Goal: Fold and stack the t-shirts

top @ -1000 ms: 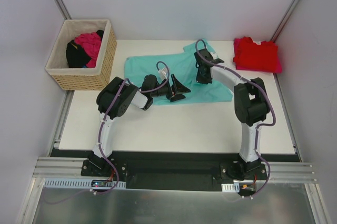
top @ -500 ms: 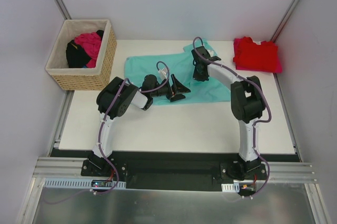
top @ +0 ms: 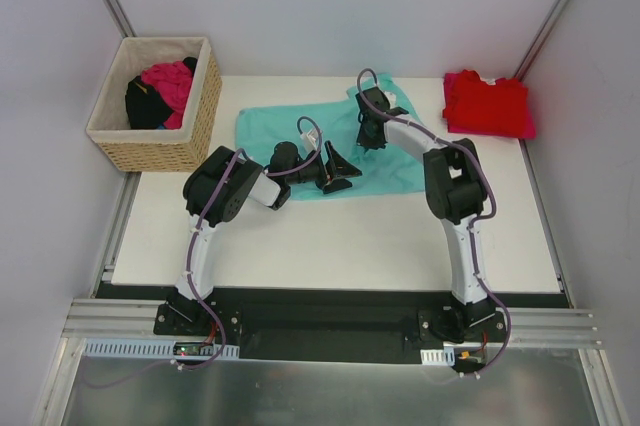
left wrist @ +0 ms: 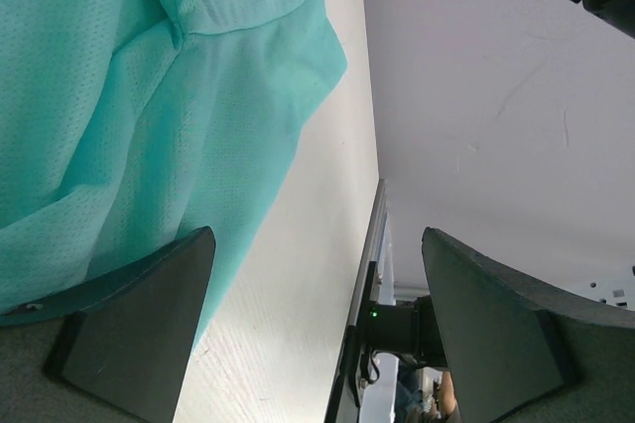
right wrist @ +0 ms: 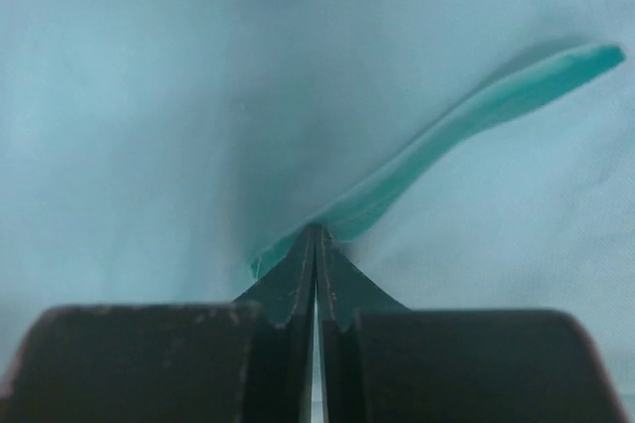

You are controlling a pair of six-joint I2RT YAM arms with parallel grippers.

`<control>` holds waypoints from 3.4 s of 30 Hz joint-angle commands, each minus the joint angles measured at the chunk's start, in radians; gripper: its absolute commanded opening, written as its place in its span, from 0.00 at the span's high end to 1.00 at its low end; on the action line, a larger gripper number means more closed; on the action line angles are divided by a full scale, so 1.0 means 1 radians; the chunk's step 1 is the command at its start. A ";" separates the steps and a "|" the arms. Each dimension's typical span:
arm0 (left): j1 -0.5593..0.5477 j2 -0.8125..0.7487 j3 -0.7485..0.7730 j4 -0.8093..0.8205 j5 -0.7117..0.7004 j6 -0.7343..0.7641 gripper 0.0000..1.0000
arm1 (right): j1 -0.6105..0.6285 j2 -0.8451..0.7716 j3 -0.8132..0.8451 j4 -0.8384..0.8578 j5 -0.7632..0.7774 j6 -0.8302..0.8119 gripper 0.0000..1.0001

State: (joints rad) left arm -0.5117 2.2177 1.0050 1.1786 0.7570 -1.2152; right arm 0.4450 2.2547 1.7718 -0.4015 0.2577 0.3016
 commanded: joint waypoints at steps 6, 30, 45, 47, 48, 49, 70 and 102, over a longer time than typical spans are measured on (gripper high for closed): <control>-0.013 -0.016 -0.011 0.015 0.036 0.036 0.15 | 0.012 0.057 0.138 0.053 -0.029 -0.032 0.99; 0.006 -0.509 0.647 -1.773 -0.685 0.769 0.06 | -0.020 -0.698 -0.438 -0.060 0.048 -0.138 0.02; 0.101 -0.770 0.203 -1.832 -1.055 0.600 0.05 | -0.117 -0.607 -0.532 0.070 -0.167 -0.059 0.02; 0.102 -0.754 0.163 -1.779 -1.055 0.577 0.05 | -0.118 -0.607 -0.534 0.066 -0.166 -0.059 0.02; 0.104 -0.730 0.156 -1.769 -1.053 0.571 0.05 | -0.117 -0.612 -0.537 0.064 -0.161 -0.059 0.02; 0.104 -0.718 0.150 -1.755 -1.058 0.556 0.05 | -0.118 -0.612 -0.546 0.066 -0.156 -0.061 0.02; 0.108 -0.471 0.164 -1.441 -0.904 0.526 0.07 | -0.144 -0.574 -0.560 0.102 -0.186 -0.055 0.02; 0.116 -0.575 0.138 -1.399 -0.812 0.546 0.09 | -0.210 -0.299 -0.916 1.375 -0.925 0.586 0.02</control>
State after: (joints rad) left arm -0.4042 1.6680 1.1465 -0.2470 -0.0780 -0.6659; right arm 0.2642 1.8702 0.8867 0.7063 -0.5938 0.7540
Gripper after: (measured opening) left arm 0.915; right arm 0.978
